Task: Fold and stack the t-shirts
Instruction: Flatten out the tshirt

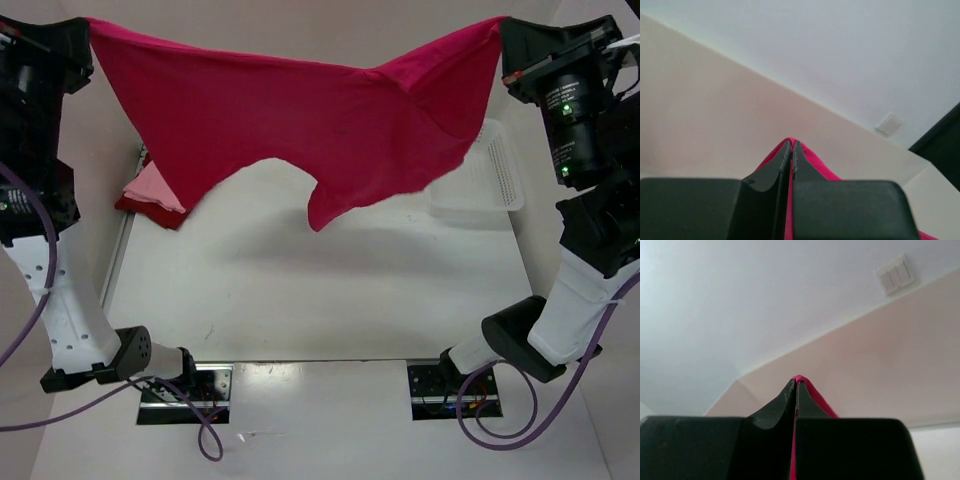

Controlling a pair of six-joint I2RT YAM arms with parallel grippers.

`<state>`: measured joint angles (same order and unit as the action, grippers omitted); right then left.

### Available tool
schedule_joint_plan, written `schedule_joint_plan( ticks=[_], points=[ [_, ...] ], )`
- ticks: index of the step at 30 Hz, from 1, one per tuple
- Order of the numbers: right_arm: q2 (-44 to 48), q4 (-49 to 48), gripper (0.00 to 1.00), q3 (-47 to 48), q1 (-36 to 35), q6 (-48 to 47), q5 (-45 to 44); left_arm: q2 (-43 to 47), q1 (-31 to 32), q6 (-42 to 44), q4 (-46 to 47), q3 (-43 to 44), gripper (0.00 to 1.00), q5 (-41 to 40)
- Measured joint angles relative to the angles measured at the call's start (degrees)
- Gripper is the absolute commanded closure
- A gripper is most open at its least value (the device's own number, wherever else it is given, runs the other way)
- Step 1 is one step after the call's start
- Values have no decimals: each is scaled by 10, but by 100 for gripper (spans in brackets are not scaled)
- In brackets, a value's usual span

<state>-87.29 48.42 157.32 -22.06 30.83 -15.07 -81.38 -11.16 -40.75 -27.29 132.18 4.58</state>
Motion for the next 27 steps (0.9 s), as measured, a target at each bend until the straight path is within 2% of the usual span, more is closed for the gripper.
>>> schedule_joint_plan(
  ticks=[4,8,13,15,20,27],
  points=[
    [-12,-44,100,-3,2,-24,-11,18,0,0,13,-22,96,0],
    [-69,-71,100,-10,43,-33,13,19,0,0,46,-134,98,7],
    [-206,-75,100,-23,83,-48,46,-43,0,-2,71,-285,98,13],
    [-276,-68,100,-19,87,-52,57,-92,1,-2,66,-312,98,16],
    [-388,-44,100,-18,108,-43,86,-208,10,-3,58,-287,98,30],
    [-353,-97,100,16,132,-13,104,-242,19,-7,41,-90,98,43]
  ],
)
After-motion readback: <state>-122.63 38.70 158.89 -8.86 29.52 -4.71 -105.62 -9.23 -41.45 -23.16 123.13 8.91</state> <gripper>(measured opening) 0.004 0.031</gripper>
